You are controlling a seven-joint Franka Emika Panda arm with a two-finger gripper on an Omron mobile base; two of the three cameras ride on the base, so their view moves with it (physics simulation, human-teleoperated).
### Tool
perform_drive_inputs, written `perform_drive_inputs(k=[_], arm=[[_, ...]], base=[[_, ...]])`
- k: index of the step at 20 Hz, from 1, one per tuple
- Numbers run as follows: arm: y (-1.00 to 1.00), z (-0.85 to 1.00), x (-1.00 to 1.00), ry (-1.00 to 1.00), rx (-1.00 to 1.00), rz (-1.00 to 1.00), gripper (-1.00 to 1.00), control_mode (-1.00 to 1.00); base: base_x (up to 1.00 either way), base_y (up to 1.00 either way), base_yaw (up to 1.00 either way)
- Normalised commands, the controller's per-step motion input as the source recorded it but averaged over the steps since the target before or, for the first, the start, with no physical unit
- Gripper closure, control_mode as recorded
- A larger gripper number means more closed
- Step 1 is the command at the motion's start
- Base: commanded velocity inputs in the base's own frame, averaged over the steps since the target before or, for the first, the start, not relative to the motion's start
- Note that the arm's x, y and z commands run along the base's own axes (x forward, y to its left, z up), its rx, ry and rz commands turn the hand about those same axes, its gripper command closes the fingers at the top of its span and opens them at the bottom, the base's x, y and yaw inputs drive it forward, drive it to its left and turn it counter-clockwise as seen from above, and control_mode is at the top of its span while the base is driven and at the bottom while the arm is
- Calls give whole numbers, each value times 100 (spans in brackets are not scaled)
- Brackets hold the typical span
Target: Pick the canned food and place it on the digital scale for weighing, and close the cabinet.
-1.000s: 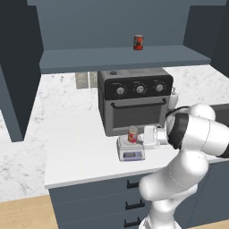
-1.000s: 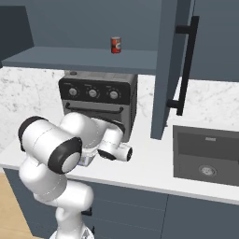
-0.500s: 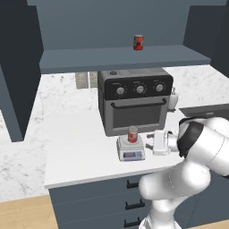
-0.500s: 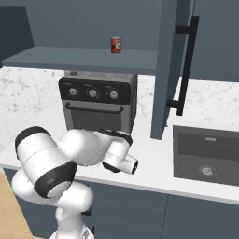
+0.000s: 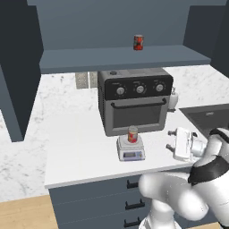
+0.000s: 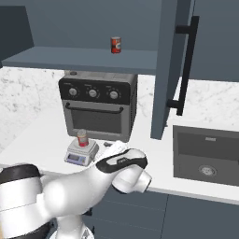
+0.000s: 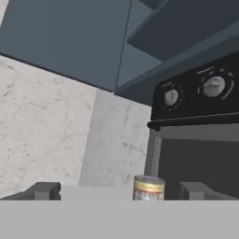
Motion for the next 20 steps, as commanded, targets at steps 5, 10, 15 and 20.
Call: perform_drive_inputs(k=[5, 10, 15, 20], arm=[[-82, 59, -52, -25, 0, -2, -100, -100], [-74, 46, -50, -17, 1, -14, -100, -100], [-52, 30, -25, -12, 0, -34, -100, -100], [-47, 8, -22, -23, -1, -41, -100, -100]], base=[[0, 0, 0], [0, 0, 0], [0, 0, 0], [0, 0, 0]])
